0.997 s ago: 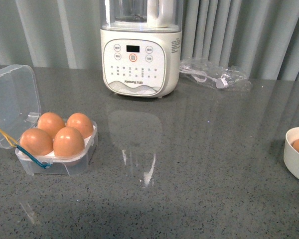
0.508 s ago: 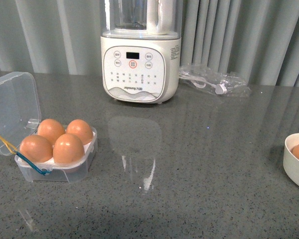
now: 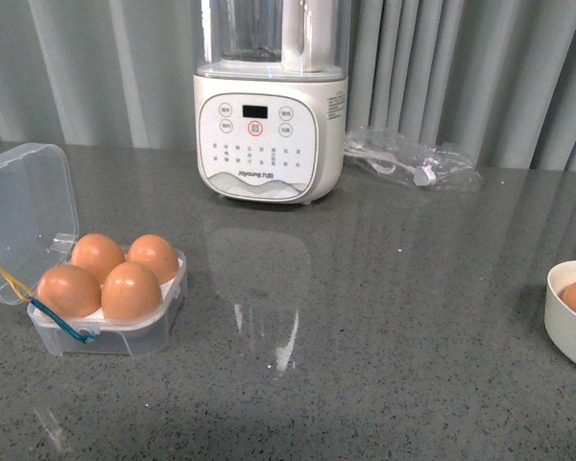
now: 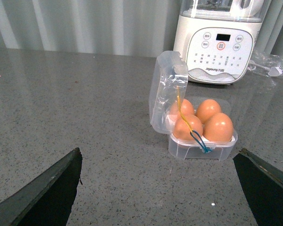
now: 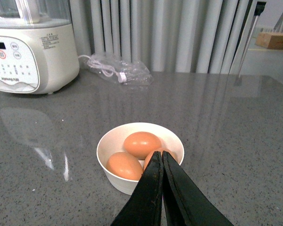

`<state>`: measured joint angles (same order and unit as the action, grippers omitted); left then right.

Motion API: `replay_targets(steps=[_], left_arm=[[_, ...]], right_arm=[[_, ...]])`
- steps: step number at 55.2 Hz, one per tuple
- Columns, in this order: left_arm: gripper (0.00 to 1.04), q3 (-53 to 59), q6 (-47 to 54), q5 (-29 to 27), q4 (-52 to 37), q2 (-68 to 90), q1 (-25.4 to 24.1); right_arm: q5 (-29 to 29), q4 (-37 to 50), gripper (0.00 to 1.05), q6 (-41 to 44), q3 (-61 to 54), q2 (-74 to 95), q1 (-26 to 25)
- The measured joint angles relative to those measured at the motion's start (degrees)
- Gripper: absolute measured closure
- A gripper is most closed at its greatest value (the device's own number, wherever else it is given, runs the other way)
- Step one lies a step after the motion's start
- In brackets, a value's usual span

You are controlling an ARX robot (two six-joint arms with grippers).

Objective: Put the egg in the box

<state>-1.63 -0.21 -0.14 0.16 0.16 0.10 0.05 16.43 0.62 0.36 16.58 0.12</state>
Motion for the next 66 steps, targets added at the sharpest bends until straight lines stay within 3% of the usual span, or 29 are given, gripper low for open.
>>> replay_targets(steps=[22,29,40,50,66], left_arm=[[0.07,0.0,0.0,0.0,0.0,0.0,0.0],[0.07,0.0,0.0,0.0,0.0,0.0,0.0],[0.07,0.0,0.0,0.0,0.0,-0.1,0.0],[0.07,0.0,0.0,0.1,0.0,-0.1,0.0],[0.07,0.0,0.0,0.1,0.0,-0.1,0.0]], right_arm=[[0.0,-6.4,1.02,0.0,-0.2,-6.7,0.0],[-0.1,-16.0,1.02,0.0,-0.1,-14.7,0.0],[-0.1,-16.4,1.01,0.0,-0.1,-16.3,0.0],[-0.1,-16.4,0.67,0.0,-0.1,-16.3,0.0],[-0.1,-16.4,0.21,0.0,-0.1,-16.3,0.0]])
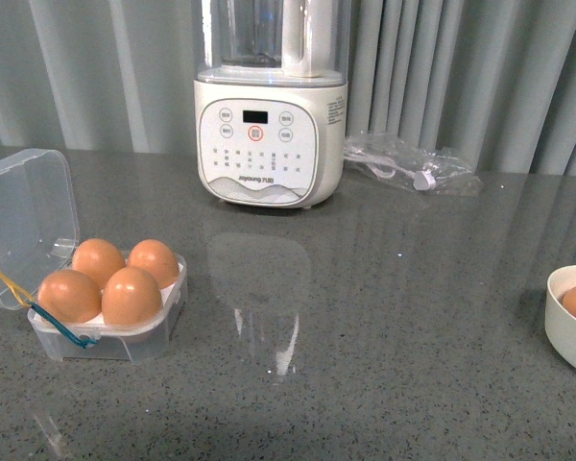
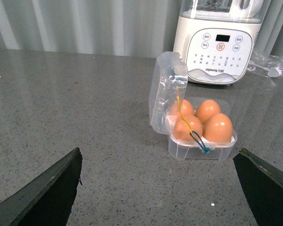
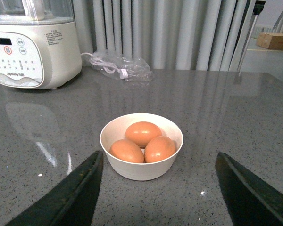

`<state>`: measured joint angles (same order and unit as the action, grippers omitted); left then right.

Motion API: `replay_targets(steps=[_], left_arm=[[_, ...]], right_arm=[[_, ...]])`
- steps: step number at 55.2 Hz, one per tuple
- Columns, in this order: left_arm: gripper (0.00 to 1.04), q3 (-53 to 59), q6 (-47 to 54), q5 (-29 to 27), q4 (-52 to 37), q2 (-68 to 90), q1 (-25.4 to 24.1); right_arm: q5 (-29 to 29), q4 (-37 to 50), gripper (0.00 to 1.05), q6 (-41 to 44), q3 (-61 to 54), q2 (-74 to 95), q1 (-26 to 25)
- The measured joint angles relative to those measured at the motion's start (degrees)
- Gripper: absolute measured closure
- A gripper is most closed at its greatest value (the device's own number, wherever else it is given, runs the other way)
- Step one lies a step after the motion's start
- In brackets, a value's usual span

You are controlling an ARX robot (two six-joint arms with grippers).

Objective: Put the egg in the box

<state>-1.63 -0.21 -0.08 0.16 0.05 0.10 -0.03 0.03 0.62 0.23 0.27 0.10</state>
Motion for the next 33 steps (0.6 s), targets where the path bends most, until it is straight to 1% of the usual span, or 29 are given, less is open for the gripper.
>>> replay_targets(steps=[4,5,8,33], left_arm=[[0.07,0.0,0.0,0.0,0.0,0.0,0.0],[0.07,0.0,0.0,0.0,0.0,0.0,0.0],[0.07,0.0,0.0,0.0,0.0,0.0,0.0],[0.07,0.0,0.0,0.0,0.0,0.0,0.0]], right_arm=[[0.0,0.0,0.07,0.0,0.0,0.0,0.0],[0.0,0.0,0.05,-0.1,0.0,0.0,0.0],[0.0,0.0,0.08,-0.1,0.0,0.0,0.0],[0.0,0.0,0.07,-0.1,0.0,0.0,0.0]])
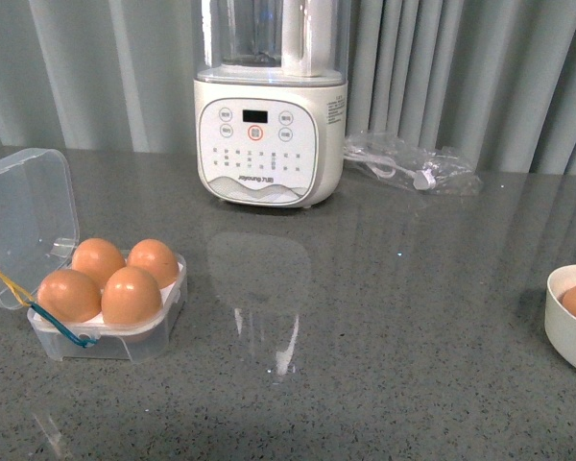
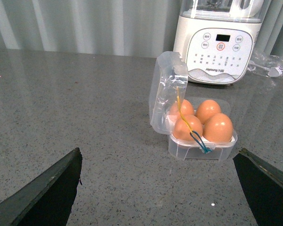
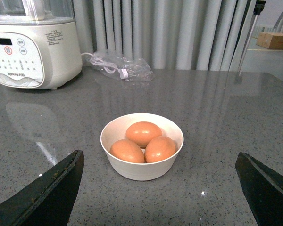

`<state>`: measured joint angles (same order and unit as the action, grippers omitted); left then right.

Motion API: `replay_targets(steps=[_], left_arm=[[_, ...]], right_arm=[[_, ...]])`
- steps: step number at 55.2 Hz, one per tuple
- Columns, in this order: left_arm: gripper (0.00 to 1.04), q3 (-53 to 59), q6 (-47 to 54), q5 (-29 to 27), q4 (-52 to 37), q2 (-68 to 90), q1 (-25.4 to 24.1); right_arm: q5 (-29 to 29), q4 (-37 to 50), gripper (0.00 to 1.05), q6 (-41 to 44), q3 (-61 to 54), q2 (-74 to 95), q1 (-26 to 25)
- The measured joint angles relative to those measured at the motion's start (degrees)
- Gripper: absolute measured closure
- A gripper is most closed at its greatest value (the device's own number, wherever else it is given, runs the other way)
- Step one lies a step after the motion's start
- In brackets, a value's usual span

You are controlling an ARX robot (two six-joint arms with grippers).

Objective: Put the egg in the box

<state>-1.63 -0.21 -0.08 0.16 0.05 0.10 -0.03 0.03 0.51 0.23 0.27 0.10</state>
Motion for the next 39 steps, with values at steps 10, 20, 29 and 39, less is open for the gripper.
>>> replay_targets(steps=[10,20,29,39], left_arm=[[0.07,-1.1,-1.7,-6.6,3.8,1.9,2.0],[0.07,-4.3,-7.1,-27.5,16.3,11.1,8.3],[0.07,-5.2,-8.0,-27.6,16.0,11.0,8.7],[0.07,-7.5,-6.9,-9.5,4.6,20.3,-3.4]], right_arm=[[0.0,0.0,0.07,0.0,0.0,0.0,0.0],[0.0,0.0,0.07,-0.1,0.0,0.0,0.0],[0.0,0.0,0.07,-0.1,0.0,0.0,0.0],[0.0,0.0,0.07,-0.1,0.0,0.0,0.0]])
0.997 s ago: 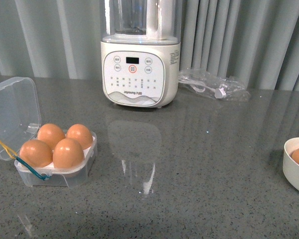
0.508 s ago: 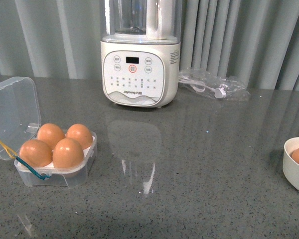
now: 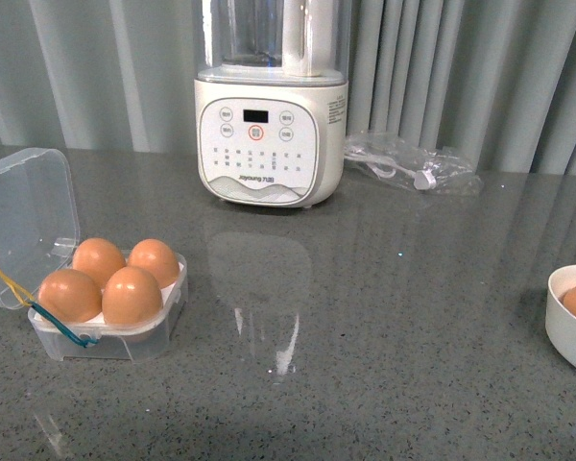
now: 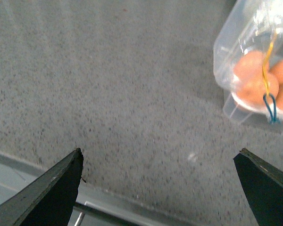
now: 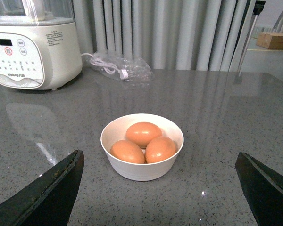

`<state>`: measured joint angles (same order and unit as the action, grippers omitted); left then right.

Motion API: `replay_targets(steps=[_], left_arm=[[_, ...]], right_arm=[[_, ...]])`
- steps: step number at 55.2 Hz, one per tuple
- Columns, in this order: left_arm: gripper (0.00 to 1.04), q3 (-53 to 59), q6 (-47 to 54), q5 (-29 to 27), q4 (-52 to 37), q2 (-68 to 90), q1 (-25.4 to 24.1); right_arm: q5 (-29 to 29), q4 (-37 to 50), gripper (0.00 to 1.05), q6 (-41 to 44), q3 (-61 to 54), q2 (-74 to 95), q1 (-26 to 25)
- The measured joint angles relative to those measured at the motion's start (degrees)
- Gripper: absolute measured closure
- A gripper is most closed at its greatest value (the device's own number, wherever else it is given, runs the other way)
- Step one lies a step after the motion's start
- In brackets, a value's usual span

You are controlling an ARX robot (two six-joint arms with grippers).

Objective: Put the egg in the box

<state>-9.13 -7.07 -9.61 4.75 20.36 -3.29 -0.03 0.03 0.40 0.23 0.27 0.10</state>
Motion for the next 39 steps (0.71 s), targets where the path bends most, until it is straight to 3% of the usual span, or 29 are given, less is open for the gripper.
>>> replay_targets(steps=[6,13,39], left_arm=[[0.07,-2.4,1.7,8.0,-7.5,8.3,-7.1],[0.07,-5.2,4.1,11.8,-15.9,19.5,-11.3],[0.07,-19.5,6.7,15.9,-31.5,49.0,-10.0]], right_arm=[[0.0,0.0,0.07,0.0,0.0,0.0,0.0],[0.0,0.0,0.07,0.0,0.0,0.0,0.0],[0.0,0.0,0.07,0.0,0.0,0.0,0.0]])
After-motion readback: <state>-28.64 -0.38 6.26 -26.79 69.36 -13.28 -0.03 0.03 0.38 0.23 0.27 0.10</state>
